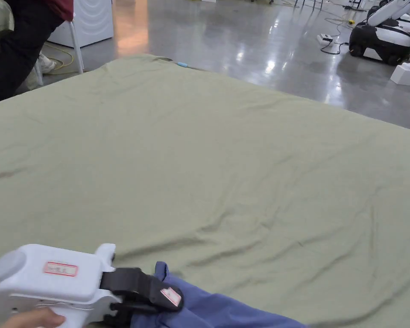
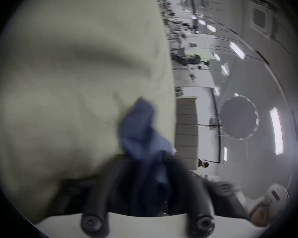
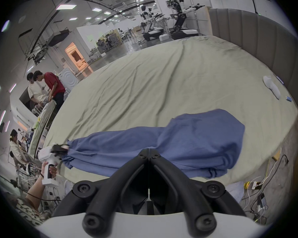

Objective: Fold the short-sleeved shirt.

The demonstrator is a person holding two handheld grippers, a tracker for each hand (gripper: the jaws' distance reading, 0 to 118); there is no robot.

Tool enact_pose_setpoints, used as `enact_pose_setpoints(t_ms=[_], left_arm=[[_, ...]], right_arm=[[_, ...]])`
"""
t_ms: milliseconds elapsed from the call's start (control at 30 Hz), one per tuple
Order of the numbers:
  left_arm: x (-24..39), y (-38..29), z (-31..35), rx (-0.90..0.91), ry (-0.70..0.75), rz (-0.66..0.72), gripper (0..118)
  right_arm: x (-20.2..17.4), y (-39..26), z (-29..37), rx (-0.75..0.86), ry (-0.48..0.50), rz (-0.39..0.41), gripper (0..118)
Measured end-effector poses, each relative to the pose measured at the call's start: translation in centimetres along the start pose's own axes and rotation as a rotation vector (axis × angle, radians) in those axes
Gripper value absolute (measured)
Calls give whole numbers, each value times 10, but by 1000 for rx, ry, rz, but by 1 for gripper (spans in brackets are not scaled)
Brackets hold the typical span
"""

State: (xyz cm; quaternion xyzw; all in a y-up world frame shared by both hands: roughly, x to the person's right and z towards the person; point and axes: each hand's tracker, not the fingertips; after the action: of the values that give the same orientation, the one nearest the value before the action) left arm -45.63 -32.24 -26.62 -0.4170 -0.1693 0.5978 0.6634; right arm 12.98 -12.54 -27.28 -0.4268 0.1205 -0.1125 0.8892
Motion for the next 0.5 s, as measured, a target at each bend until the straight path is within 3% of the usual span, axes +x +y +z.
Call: enact_pose_setpoints(t_ms=[33,100,200,300,400,500], left_arm=[[-1,-2,-13,-14,76,-15,8],[10,-3,-16,0,-7,-90,8],[21,-2,-8,22,92,-135,8],[20,2,21,115,102,-109,8],[12,4,53,171,44,7,7],[26,-1,77,210,170,-102,6]], right_arm=[[-4,1,-1,2,9,12,2],[-11,3,-4,0,17,27,2],[-13,4,-4,-12,19,35,2],[-9,4,-3,-6,-13,29,2],[-1,3,1,5,-26,0,2],[6,1,3,17,-30,-37,2]])
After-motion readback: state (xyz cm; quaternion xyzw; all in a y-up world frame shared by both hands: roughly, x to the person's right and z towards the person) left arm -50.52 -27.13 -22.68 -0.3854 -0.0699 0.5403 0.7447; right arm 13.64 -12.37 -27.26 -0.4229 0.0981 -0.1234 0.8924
